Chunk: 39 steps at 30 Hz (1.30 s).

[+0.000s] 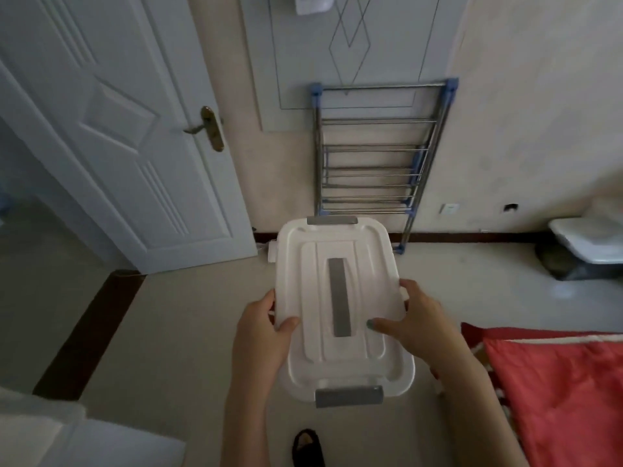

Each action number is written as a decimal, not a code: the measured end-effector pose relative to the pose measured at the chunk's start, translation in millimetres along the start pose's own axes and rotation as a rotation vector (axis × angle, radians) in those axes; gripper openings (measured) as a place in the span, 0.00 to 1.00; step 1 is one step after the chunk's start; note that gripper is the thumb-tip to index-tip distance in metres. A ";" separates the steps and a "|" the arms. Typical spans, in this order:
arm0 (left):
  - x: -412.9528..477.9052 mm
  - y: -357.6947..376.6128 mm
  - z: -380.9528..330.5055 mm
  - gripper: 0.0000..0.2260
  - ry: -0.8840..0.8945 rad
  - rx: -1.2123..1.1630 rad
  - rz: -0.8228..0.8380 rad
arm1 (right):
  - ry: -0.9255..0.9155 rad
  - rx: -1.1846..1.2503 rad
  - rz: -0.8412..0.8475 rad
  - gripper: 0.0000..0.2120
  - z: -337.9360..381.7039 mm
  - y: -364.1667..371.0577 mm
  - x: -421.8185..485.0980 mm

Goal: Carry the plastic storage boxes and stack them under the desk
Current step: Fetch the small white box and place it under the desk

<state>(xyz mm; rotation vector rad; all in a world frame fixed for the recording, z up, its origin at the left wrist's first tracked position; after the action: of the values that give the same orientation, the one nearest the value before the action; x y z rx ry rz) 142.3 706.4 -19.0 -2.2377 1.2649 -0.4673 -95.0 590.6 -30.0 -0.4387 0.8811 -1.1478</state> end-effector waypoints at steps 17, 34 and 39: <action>242.9 123.8 -89.4 0.26 0.224 0.045 0.252 | 0.249 0.124 -0.180 0.41 -1.7 -93.5 176.9; 374.9 301.1 -234.9 0.20 0.288 0.034 0.239 | 0.220 0.154 -0.275 0.43 -67.9 -281.9 364.0; 396.5 359.1 -278.1 0.23 0.307 0.030 0.267 | 0.229 0.166 -0.319 0.43 -97.1 -332.5 393.8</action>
<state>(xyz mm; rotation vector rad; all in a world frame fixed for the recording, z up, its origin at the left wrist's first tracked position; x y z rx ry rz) -50.4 135.7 7.7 -1.9845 1.6722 -0.7387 -316.3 116.0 -1.0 -0.3219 0.9250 -1.5756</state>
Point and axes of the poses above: each hand's wrist, its own x-axis towards the middle knuckle, its own y-axis out of the palm, z = x × y, the point moved 8 cm from there along x, towards the middle knuckle, and after that the axes turned 10 degrees about y, right-handed, at the moved point
